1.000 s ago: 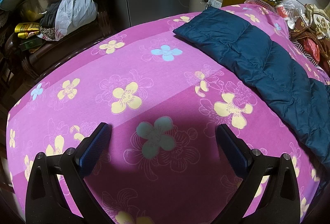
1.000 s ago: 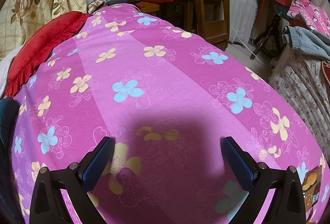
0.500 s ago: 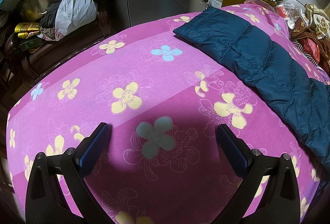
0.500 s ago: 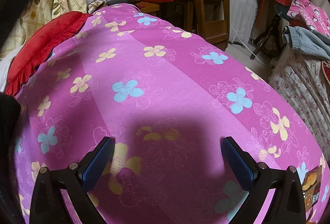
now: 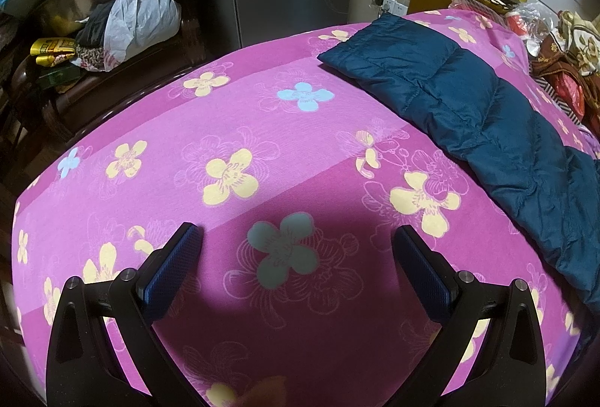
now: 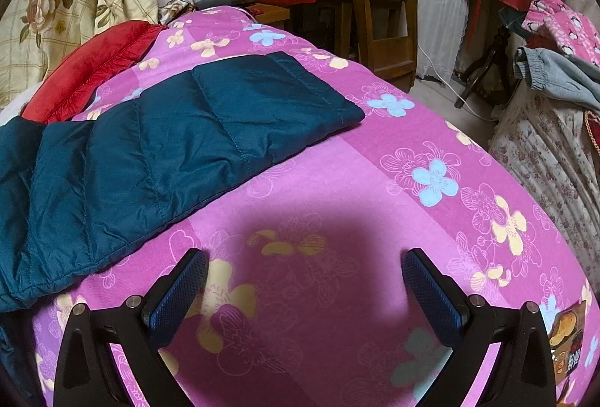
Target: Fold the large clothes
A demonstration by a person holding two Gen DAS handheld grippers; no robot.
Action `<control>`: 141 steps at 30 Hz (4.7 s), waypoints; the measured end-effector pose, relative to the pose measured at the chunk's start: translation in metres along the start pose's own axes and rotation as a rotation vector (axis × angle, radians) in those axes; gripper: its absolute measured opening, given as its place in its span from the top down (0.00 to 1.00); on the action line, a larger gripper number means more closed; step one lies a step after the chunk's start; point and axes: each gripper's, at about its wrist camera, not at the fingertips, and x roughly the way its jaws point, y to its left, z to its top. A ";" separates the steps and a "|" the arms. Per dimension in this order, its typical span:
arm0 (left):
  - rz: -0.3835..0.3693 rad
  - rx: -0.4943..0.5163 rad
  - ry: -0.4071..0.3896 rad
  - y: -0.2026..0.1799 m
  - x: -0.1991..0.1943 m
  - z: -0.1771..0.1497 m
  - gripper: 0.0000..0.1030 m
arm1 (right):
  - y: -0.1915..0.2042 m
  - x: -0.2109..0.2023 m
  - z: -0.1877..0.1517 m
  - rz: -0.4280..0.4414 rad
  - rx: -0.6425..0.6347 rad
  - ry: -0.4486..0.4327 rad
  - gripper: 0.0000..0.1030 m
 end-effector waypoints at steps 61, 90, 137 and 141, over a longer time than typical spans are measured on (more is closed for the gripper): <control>-0.199 0.160 -0.611 0.085 -0.436 -0.233 0.05 | 0.056 -0.367 -0.294 0.595 -0.409 -0.262 0.43; -0.373 0.295 -0.596 0.050 -0.456 -0.266 0.05 | 0.180 -0.364 -0.399 0.673 -0.768 -0.138 0.43; -0.365 0.305 -0.458 0.040 -0.442 -0.265 0.05 | 0.119 -0.411 -0.323 0.612 -0.485 -0.362 0.28; -0.411 0.306 -0.429 0.042 -0.445 -0.269 0.05 | 0.103 -0.401 -0.320 0.614 -0.415 -0.302 0.28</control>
